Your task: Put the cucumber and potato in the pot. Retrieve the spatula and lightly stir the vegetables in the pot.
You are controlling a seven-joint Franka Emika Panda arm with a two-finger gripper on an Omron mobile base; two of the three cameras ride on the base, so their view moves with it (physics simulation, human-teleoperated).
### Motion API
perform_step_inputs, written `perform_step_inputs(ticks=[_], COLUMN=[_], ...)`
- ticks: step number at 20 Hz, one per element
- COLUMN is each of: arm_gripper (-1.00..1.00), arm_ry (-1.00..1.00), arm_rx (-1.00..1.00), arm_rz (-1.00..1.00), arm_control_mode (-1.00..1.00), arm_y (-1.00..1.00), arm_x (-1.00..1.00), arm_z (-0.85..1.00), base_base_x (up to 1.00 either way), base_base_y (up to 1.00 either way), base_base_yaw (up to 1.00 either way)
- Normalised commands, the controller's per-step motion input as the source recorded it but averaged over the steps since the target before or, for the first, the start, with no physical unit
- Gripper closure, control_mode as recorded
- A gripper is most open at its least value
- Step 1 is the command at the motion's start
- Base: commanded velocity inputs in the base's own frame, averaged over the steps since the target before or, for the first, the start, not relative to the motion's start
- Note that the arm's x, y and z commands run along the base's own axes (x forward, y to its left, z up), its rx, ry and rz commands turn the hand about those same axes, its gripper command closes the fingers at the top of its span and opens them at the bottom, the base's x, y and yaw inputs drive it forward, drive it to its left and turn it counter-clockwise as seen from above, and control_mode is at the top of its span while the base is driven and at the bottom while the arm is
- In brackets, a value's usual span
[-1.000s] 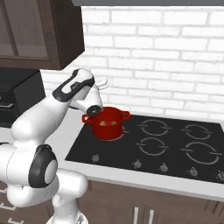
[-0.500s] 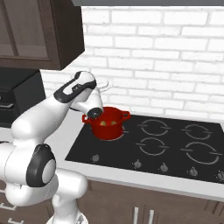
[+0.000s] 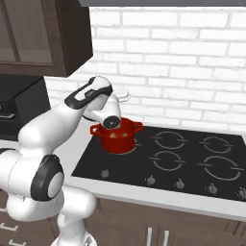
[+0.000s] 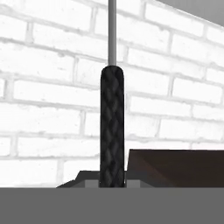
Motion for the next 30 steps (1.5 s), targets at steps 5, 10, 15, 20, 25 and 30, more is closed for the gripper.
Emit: perform_step_inputs(ticks=[5,10,15,20,25,30], arm_gripper=[1.00,1.00,1.00,1.00,1.00,1.00], arm_ry=[0.06,0.05,0.07,0.06,0.02,-0.03], arm_rx=[0.01,0.02,0.02,0.03,0.04,0.04], arm_rz=[0.00,0.00,0.00,0.00,0.00,-0.02], arm_control_mode=[-1.00,-1.00,-1.00,-1.00,-1.00,-1.00], arm_y=[-0.22,-0.19,-0.05,0.00,-0.06,-0.10], arm_x=[0.19,0.07,0.12,0.08,0.07,0.05], arm_z=[-0.29,-0.35,-0.32,-0.41,-0.43,-0.82], base_base_x=[0.00,0.00,0.00,0.00,0.00,0.00], base_base_y=[0.00,0.00,0.00,0.00,0.00,0.00], base_base_yaw=[0.00,0.00,0.00,0.00,0.00,0.00])
